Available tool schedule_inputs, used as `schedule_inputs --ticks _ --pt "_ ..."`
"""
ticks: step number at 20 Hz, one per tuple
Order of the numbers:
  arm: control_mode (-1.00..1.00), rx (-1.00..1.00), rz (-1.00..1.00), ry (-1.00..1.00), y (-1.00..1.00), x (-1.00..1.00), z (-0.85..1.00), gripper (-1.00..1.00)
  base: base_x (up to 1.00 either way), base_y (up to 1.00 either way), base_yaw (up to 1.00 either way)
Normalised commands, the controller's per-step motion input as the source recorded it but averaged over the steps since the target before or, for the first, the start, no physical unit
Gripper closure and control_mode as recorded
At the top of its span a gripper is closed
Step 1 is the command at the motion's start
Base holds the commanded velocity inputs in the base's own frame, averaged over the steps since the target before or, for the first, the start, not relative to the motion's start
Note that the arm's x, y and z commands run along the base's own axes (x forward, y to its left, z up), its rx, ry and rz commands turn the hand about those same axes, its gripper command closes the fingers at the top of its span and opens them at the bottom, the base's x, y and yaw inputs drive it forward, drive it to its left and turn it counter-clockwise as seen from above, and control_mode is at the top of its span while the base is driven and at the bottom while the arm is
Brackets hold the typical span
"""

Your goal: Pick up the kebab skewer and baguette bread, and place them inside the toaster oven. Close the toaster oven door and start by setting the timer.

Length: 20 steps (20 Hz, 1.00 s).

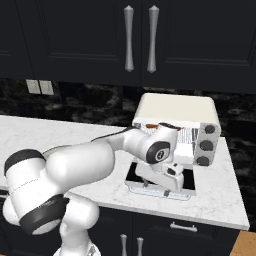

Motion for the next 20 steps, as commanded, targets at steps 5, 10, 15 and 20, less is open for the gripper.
schedule_inputs --ticks 5,10,15,20 --pt "-1.0 0.0 0.54 0.09 0.02 -0.36 -0.3 -1.0 0.0 0.0 0.0" --pt "-1.0 0.09 0.21 -0.01 0.0 0.26 -0.48 -1.0 0.0 0.0 0.0" --pt "-1.0 0.04 0.0 0.0 0.0 0.46 -0.56 -1.0 0.0 0.0 0.0" --pt "-1.0 0.0 -0.05 0.0 -0.01 0.64 -0.45 -1.0 0.0 0.0 0.0"
